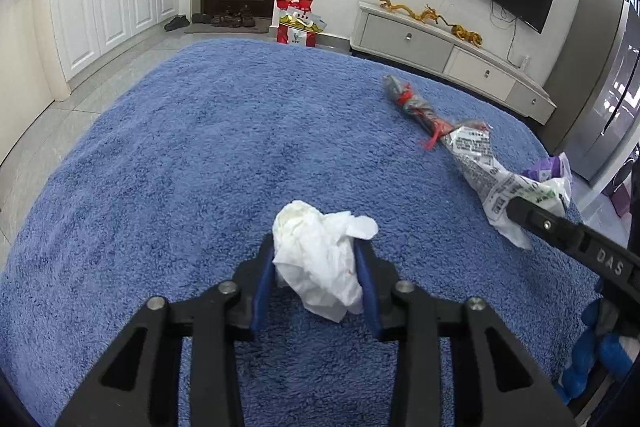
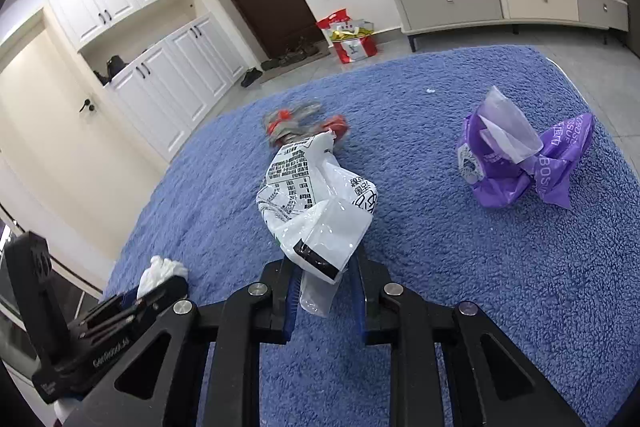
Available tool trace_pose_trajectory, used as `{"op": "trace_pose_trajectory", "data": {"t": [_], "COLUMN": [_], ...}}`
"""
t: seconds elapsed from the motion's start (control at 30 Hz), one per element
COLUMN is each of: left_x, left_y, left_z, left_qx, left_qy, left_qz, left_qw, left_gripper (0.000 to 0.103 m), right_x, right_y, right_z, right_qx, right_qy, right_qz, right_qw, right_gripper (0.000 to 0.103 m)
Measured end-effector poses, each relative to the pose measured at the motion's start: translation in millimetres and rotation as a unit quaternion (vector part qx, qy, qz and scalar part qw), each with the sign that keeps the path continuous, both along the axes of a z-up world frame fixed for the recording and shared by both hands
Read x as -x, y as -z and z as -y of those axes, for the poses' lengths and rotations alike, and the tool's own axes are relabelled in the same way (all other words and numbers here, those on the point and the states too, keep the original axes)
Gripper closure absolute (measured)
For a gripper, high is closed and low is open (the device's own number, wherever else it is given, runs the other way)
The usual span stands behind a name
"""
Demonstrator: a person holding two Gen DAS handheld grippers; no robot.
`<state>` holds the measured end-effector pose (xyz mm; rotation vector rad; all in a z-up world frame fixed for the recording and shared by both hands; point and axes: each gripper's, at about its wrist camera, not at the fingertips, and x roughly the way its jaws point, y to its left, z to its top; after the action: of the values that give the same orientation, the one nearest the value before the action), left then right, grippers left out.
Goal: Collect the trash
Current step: 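Grasp the white tissue with the left tool while the right tool grasps the white printed wrapper, then carry both items to the trash bin and open both tools to drop them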
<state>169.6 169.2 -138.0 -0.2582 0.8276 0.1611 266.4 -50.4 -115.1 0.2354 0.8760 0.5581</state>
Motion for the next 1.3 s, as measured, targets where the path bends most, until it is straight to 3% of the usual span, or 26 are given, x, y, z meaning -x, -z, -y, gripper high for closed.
{"op": "trace_pose_trajectory", "data": {"t": [0.07,0.23,0.4,0.8,1.3], "left_x": [2,14,34,89,136], "left_y": [-2,-9,-21,-84,-123], "left_z": [0,8,16,48,83], "left_qx": [0.0,-0.023,-0.024,-0.052,-0.074], "left_qy": [0.002,0.005,0.011,0.035,0.058], "left_qz": [0.003,0.016,0.029,0.095,0.142], "left_qw": [1.0,0.9996,0.9992,0.9935,0.9854], "left_gripper": [0.079,0.084,0.085,0.085,0.085], "right_x": [6,28,53,122,198], "right_y": [-3,-14,-29,-74,-119], "right_z": [-1,9,27,67,114], "right_qx": [0.002,-0.009,-0.013,-0.033,-0.046], "right_qy": [-0.004,-0.005,-0.002,0.026,0.055], "right_qz": [0.006,0.017,0.033,0.081,0.147], "right_qw": [1.0,1.0,0.999,0.996,0.987], "right_gripper": [0.085,0.085,0.085,0.085,0.085]}}
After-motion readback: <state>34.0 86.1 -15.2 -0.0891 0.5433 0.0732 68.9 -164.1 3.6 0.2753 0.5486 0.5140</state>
